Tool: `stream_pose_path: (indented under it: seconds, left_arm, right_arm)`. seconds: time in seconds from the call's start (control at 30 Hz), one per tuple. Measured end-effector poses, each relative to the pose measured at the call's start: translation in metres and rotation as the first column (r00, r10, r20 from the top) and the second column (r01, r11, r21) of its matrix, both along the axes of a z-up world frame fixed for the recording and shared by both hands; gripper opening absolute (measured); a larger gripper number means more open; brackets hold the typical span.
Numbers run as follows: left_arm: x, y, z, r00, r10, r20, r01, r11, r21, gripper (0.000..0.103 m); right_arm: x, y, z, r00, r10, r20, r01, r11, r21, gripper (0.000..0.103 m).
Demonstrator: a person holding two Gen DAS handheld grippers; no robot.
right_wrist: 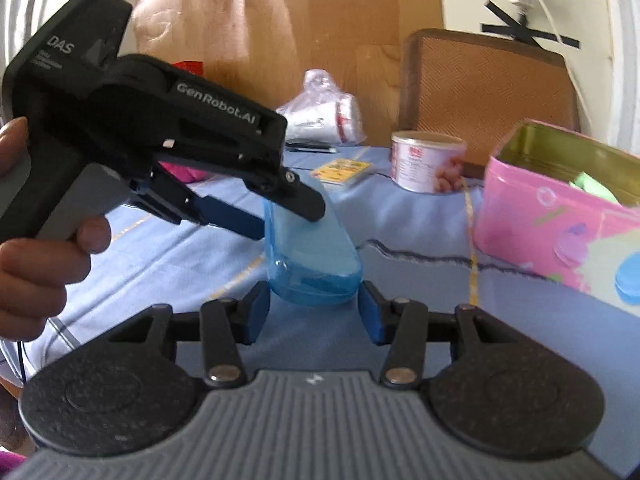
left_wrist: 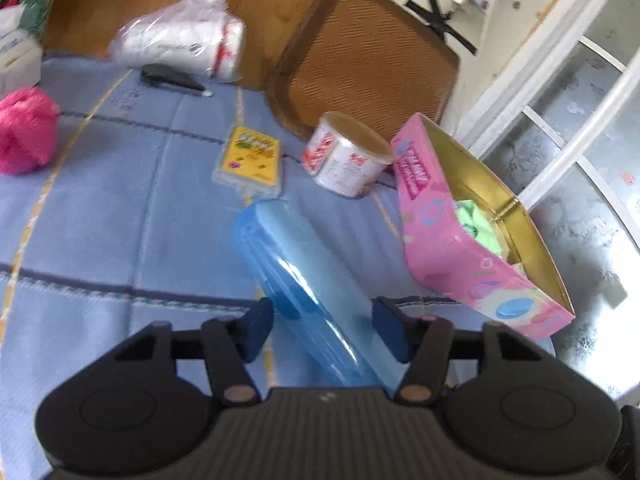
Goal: Organize soft objects
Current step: 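Carry the blue glasses case into the pink tin and open the right gripper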
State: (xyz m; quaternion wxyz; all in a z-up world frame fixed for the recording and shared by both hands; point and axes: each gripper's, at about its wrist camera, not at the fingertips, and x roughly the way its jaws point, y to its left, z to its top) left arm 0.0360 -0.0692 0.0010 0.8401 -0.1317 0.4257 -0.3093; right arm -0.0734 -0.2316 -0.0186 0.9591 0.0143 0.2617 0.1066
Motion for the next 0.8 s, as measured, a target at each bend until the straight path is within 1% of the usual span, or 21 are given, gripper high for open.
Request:
stream_pose_path:
  seconds: [0.07, 0.13, 0.2, 0.3, 0.33, 0.4, 0.47, 0.5, 0.53, 0.6, 0.63, 0.67, 0.7, 0.73, 0.77, 0.8]
  left_arm:
    - [-0.004, -0.009, 0.01, 0.999, -0.019, 0.037, 0.019, 1.0, -0.005, 0.052]
    - [-0.003, -0.02, 0.025, 0.996, -0.046, 0.074, 0.048, 0.999, -0.021, 0.052]
    - [0.001, -0.041, 0.044, 0.989, -0.089, 0.12, 0.092, 0.995, -0.022, 0.052]
    - [0.002, -0.082, 0.064, 0.967, -0.171, 0.19, 0.175, 0.985, -0.006, 0.05]
    - [0.003, -0.101, 0.066, 0.956, -0.202, 0.214, 0.205, 0.979, 0.006, 0.05]
    - [0.006, -0.131, 0.068, 0.941, -0.249, 0.229, 0.252, 0.968, 0.016, 0.05]
    - [0.008, -0.162, 0.068, 0.923, -0.313, 0.225, 0.319, 0.948, 0.013, 0.047]
    - [0.008, -0.177, 0.067, 0.913, -0.336, 0.233, 0.341, 0.94, 0.018, 0.046]
    - [0.007, -0.19, 0.065, 0.905, -0.348, 0.244, 0.352, 0.935, 0.029, 0.046]
    - [0.003, -0.211, 0.061, 0.896, -0.351, 0.274, 0.345, 0.936, 0.072, 0.047]
    - [0.001, -0.217, 0.06, 0.894, -0.347, 0.284, 0.333, 0.938, 0.098, 0.047]
    - [0.0, -0.218, 0.059, 0.894, -0.347, 0.284, 0.331, 0.938, 0.105, 0.047]
    - [-0.002, -0.214, 0.058, 0.893, -0.35, 0.281, 0.337, 0.937, 0.097, 0.049]
    - [-0.003, -0.206, 0.057, 0.893, -0.351, 0.281, 0.341, 0.936, 0.085, 0.049]
    - [-0.004, -0.195, 0.057, 0.894, -0.343, 0.287, 0.334, 0.939, 0.081, 0.049]
    - [-0.005, -0.181, 0.057, 0.896, -0.33, 0.297, 0.321, 0.944, 0.08, 0.051]
  right_arm:
    - [-0.002, -0.008, 0.002, 1.0, -0.022, 0.016, 0.021, 0.999, 0.026, 0.05]
    - [-0.005, -0.014, 0.01, 0.997, -0.047, 0.067, 0.045, 0.998, 0.032, 0.05]
    - [-0.009, -0.022, 0.02, 0.988, -0.085, 0.128, 0.084, 0.996, 0.019, 0.05]
    - [-0.012, -0.041, 0.032, 0.964, -0.172, 0.202, 0.174, 0.985, 0.007, 0.05]
    - [-0.011, -0.052, 0.035, 0.954, -0.206, 0.216, 0.209, 0.978, 0.008, 0.05]
    - [-0.011, -0.071, 0.041, 0.936, -0.272, 0.223, 0.273, 0.962, 0.026, 0.05]
    - [-0.01, -0.091, 0.043, 0.912, -0.342, 0.227, 0.342, 0.939, 0.042, 0.05]
    - [-0.009, -0.1, 0.044, 0.898, -0.374, 0.232, 0.376, 0.926, 0.037, 0.048]
    - [-0.005, -0.109, 0.044, 0.887, -0.402, 0.228, 0.405, 0.913, 0.034, 0.046]
    - [0.006, -0.123, 0.042, 0.867, -0.45, 0.213, 0.455, 0.89, 0.028, 0.046]
    - [0.011, -0.129, 0.039, 0.841, -0.494, 0.22, 0.506, 0.863, 0.003, 0.047]
    - [0.014, -0.132, 0.036, 0.811, -0.533, 0.242, 0.555, 0.831, -0.032, 0.047]
    - [0.011, -0.134, 0.032, 0.787, -0.559, 0.261, 0.591, 0.804, -0.06, 0.047]
    - [0.012, -0.137, 0.03, 0.771, -0.579, 0.265, 0.615, 0.785, -0.072, 0.047]
    - [0.012, -0.142, 0.029, 0.76, -0.594, 0.263, 0.628, 0.776, -0.062, 0.047]
    - [0.008, -0.147, 0.028, 0.751, -0.606, 0.264, 0.634, 0.773, -0.032, 0.047]
